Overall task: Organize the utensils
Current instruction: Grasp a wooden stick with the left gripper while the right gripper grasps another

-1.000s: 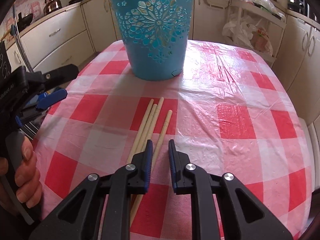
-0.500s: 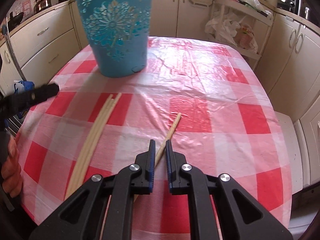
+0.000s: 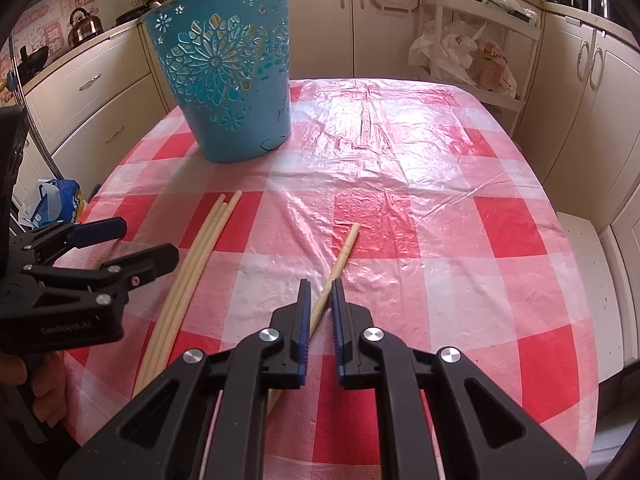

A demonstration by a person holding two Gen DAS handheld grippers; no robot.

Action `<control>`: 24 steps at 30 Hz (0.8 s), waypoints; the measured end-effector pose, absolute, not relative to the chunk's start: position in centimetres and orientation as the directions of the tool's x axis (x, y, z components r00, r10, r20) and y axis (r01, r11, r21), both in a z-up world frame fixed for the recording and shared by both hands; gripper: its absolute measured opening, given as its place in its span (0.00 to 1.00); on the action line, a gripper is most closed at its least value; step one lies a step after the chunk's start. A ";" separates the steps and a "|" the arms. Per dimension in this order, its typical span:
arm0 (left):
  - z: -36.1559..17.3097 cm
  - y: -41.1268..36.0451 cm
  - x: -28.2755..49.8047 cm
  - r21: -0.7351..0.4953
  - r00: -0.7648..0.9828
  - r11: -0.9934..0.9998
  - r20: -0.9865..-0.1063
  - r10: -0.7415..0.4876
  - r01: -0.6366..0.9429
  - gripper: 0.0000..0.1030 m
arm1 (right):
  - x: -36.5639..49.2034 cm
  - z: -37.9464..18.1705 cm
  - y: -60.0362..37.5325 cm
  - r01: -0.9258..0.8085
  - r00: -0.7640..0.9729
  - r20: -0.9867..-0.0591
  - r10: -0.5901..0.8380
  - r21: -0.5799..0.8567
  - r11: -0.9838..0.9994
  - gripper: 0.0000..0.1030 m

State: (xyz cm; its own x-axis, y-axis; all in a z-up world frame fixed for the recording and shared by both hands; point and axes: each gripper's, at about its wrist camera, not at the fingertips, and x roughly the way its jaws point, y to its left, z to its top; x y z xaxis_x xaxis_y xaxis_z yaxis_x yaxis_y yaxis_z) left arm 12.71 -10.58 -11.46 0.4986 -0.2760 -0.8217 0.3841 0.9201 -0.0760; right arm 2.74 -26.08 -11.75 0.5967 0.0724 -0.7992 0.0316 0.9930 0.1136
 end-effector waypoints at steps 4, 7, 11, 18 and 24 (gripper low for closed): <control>-11.5 -11.4 12.6 -0.040 0.502 0.917 -0.827 -0.254 0.397 0.81 | 2.7 -11.8 -26.2 0.033 0.597 -0.797 0.086 0.131 0.991 0.11; -11.4 -11.6 12.5 -0.035 0.504 0.917 -0.827 -0.249 0.396 0.81 | 2.6 -11.8 -26.3 0.033 0.598 -0.797 0.091 0.138 0.990 0.11; -11.4 -11.6 12.5 -0.026 0.510 0.920 -0.826 -0.240 0.392 0.81 | 2.5 -11.8 -26.4 0.033 0.598 -0.795 0.100 0.149 0.988 0.11; -11.4 -11.6 12.5 -0.015 0.519 0.923 -0.824 -0.229 0.383 0.81 | 2.5 -11.8 -26.7 0.034 0.600 -0.793 0.111 0.164 0.986 0.11; -11.4 -11.5 12.4 0.002 0.525 0.928 -0.825 -0.210 0.373 0.81 | 2.6 -11.7 -26.6 0.025 0.599 -0.792 0.119 0.167 0.986 0.12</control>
State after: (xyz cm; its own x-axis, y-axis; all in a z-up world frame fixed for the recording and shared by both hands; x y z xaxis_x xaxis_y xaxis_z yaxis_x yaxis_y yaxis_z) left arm 12.44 -11.54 -11.37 0.5253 -0.2096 -0.8247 0.3734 0.9277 0.0021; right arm 2.61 -26.59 -11.75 0.5988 0.1193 -0.7920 0.0251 0.9856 0.1674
